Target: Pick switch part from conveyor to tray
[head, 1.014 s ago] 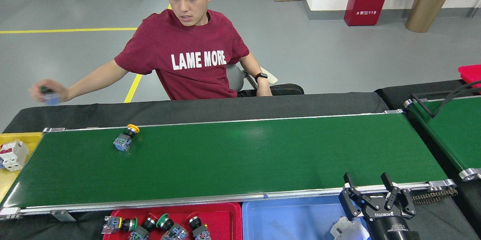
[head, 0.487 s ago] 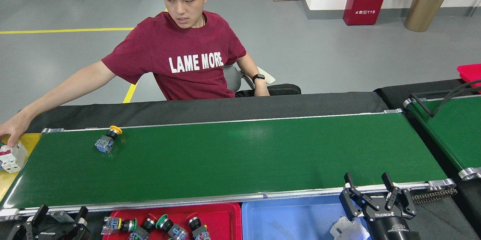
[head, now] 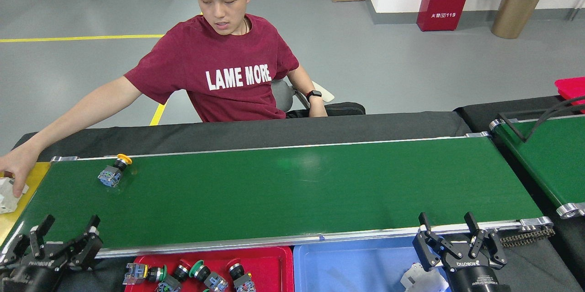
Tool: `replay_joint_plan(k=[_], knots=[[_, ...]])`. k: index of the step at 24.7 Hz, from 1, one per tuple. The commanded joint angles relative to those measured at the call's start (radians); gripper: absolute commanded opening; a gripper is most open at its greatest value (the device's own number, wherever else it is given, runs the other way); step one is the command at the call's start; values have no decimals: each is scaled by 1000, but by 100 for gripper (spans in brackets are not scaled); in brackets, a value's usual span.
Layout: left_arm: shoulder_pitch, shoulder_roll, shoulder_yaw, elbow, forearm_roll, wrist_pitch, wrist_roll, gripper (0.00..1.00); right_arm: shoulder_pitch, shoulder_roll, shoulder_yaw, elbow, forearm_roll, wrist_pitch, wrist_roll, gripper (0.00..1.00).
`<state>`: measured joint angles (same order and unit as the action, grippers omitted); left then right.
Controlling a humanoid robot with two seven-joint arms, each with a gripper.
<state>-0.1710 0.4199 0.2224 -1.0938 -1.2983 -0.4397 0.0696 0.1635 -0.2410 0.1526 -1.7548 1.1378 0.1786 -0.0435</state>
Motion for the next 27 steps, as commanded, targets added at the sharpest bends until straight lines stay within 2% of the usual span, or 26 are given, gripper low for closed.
replay_joint_plan(k=[1, 5, 10, 14, 16, 18, 19, 20, 22, 26, 27], knots=[[-88, 40, -40, 119, -10, -16, 22, 100, -4, -3, -4, -14, 2, -4, -7, 99], [-243, 46, -117, 305, -45, 12, 45, 99, -6, -3, -4, -14, 2, -5, -9, 99], [-412, 34, -238, 594, -105, 161, 142, 99, -12, -3, -4, -14, 2, -5, -9, 99], [-505, 34, -291, 765, -104, 263, 154, 97, -15, 0, 2, -14, 2, -51, -7, 99], [-527, 34, -291, 798, -104, 289, 154, 91, -15, 2, 4, -12, 2, -68, -7, 99], [-541, 34, -291, 825, -102, 305, 151, 81, -19, 5, 4, -12, 2, -87, -7, 99], [-548, 34, -288, 839, -101, 312, 148, 79, -25, 11, 4, -11, 2, -94, -6, 99], [-555, 34, -285, 856, -99, 317, 145, 73, -33, 19, 5, -11, 2, -103, -6, 99], [-558, 28, -284, 876, -96, 319, 144, 68, -44, 26, 8, -6, 3, -119, -6, 99], [-558, 14, -282, 876, -95, 314, 141, 31, -48, 28, 22, -6, 3, -123, -4, 99], [-558, 13, -285, 876, -95, 309, 141, 25, -48, 28, 22, -6, 3, -123, -4, 99]])
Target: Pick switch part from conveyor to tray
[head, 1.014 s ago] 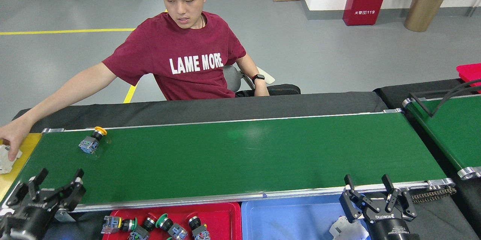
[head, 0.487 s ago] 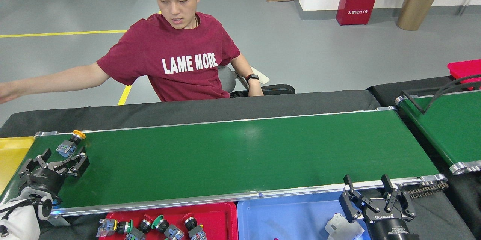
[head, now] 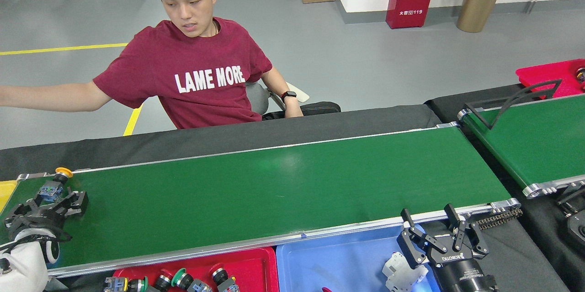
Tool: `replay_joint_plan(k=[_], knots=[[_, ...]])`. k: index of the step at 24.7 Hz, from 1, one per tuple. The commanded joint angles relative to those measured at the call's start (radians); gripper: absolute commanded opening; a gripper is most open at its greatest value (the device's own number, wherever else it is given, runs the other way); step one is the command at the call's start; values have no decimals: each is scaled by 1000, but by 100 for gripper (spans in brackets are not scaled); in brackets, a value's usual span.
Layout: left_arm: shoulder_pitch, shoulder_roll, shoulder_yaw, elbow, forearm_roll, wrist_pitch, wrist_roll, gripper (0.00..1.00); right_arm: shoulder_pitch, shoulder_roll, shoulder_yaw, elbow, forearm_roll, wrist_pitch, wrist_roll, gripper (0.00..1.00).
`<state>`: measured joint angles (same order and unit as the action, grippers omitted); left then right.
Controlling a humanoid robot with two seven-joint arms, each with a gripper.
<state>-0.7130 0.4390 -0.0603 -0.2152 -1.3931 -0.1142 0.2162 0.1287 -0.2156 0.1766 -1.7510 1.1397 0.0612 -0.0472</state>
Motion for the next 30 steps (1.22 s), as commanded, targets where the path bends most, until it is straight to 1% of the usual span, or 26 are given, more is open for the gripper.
replay_joint_plan(k=[1, 3, 5, 11, 13, 14, 15, 17, 18, 19, 21, 22, 24, 26, 27, 28, 29, 30], knots=[[-17, -10, -1, -3, 0, -18, -6, 21, -14, 2, -3, -10, 2, -6, 0, 99], [-17, -17, -3, -4, 0, -19, -6, 15, -12, 4, -3, -10, 2, -6, 0, 99], [-17, -23, -3, -6, 2, -36, -5, 13, -12, 4, -3, -10, 2, -6, 0, 99], [-16, -26, -4, -26, 2, -79, 2, 11, -9, 5, -3, -10, 2, -6, 0, 99], [-5, -25, -3, -110, 8, -143, 5, 10, 0, 5, -5, -12, 2, -3, 0, 99], [10, -26, -3, -164, 16, -168, 5, 10, 3, 4, -5, -12, 2, -1, 0, 99], [49, -26, -3, -245, 25, -203, 3, 9, 8, 4, -11, -13, 2, -1, 0, 99], [152, -16, -1, -405, 36, -243, 0, 8, 19, 2, -19, -13, 2, 2, 0, 99], [222, -10, 4, -532, 46, -266, -3, 8, 22, 2, -26, -13, 2, 2, 0, 99], [313, -2, 14, -676, 62, -292, -6, 8, 26, 2, -39, -13, 2, 2, 0, 99], [553, 17, 36, -1016, 88, -370, -17, 8, 31, 1, -68, -13, 2, -1, -2, 99], [629, 18, 39, -1119, 92, -403, -21, 8, 37, 1, -77, -13, 2, -3, -2, 99], [817, 10, 40, -1371, 86, -486, -26, 9, 51, 1, -98, -13, 2, -3, -3, 99], [937, 6, 34, -1520, 80, -535, -35, 9, 65, 1, -111, -13, 2, -4, -5, 99], [978, 3, 28, -1564, 78, -552, -44, 11, 71, 1, -115, -13, 2, -4, -5, 99], [1000, -5, 5, -1569, 78, -571, -49, 15, 77, -1, -120, -15, 2, -4, -6, 99], [994, -17, -44, -1564, 69, -584, -54, 25, 84, -1, -132, -15, 2, -4, -8, 99], [991, -25, -69, -1564, 60, -587, -54, 40, 91, 1, -143, -15, 2, -6, -8, 99]])
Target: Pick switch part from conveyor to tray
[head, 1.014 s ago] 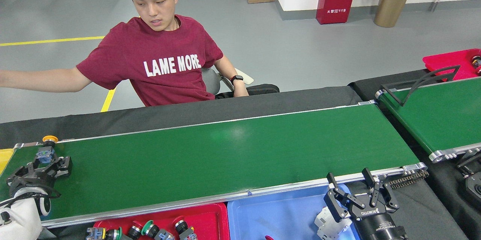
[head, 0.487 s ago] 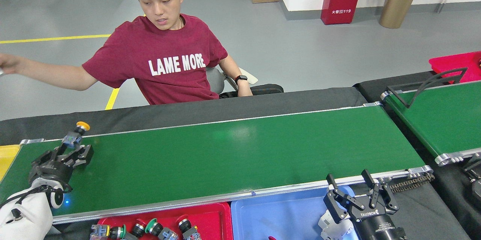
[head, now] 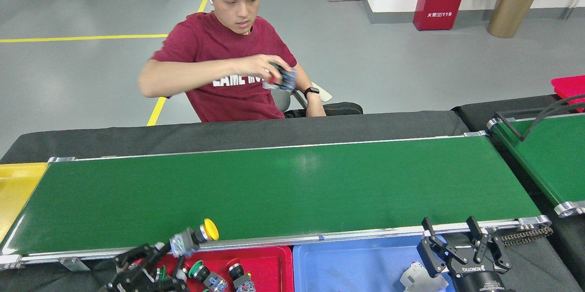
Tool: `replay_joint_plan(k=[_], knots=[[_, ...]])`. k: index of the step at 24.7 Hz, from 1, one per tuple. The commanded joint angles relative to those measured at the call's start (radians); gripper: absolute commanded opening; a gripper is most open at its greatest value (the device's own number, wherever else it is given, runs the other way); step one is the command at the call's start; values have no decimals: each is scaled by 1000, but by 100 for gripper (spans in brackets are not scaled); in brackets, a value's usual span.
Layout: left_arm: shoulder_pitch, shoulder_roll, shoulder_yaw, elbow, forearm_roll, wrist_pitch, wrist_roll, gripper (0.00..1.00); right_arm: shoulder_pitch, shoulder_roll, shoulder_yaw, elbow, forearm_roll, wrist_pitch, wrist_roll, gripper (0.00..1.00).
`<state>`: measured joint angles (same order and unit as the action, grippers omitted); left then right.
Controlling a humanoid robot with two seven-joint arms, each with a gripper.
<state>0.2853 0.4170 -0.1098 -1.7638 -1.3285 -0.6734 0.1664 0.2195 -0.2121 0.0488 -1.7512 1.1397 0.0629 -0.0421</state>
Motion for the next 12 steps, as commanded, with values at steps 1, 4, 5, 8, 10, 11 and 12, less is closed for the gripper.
replay_joint_plan(k=[1, 4, 5, 8, 10, 11, 12], knots=[[-5, -12, -45, -16, -11, -28, -5, 68, 14, -3, -29, -14, 0, -8, -16, 99], [2, -53, -42, -16, -12, -26, -5, 98, 37, -3, -50, -14, 0, -8, -21, 99], [-1, -73, -41, -16, -12, -28, -4, 100, 38, -3, -56, -14, 0, -8, -21, 99], [-9, -110, -16, -16, -4, -26, -4, 100, 40, 0, -66, -14, -3, -8, -21, 99], [-2, -121, 70, -14, -1, -15, -2, 100, 40, 4, -66, -14, -3, -8, -19, 99], [0, -133, 116, -11, 0, 6, -2, 100, 38, 4, -66, -14, -3, -8, -19, 99], [0, -155, 173, -2, 0, 49, -2, 100, 37, 4, -64, -14, -3, -8, -18, 99]])
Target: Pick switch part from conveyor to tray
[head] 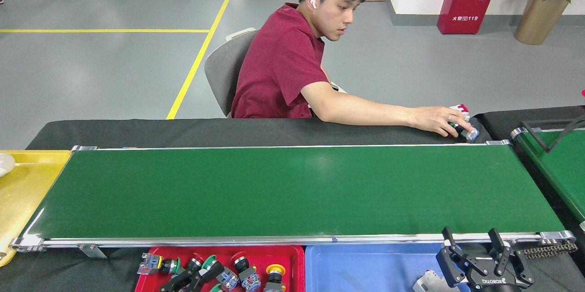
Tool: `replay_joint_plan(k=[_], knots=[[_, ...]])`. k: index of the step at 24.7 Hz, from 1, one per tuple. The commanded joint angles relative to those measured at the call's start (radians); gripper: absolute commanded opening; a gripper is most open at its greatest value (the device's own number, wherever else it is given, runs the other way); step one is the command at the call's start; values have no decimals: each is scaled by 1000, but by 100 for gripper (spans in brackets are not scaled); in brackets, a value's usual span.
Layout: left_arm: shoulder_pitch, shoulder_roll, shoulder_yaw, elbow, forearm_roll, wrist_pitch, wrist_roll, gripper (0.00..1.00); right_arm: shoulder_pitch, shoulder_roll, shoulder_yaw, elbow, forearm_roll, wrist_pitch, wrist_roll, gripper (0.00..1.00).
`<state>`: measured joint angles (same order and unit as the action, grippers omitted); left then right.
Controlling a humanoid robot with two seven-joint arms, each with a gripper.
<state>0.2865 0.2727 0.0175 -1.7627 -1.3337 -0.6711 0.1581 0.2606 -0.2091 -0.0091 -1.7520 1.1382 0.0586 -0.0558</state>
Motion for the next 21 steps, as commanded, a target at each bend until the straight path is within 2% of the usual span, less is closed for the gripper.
replay_joint_plan(k=[1, 4, 9, 21], knots=[[-4, -36, 108, 17, 5, 106, 6, 100, -4, 0, -6, -14, -2, -3, -4, 99], [-17, -76, 274, 92, 5, 274, 6, 100, -4, -1, -8, -15, -2, -3, -4, 99], [-9, -73, 332, 163, 4, 289, 6, 100, -3, -1, -8, -17, -2, -3, -4, 99], [-15, -64, 366, 187, 4, 291, 6, 100, -3, -1, -6, -17, 0, -5, -4, 99]])
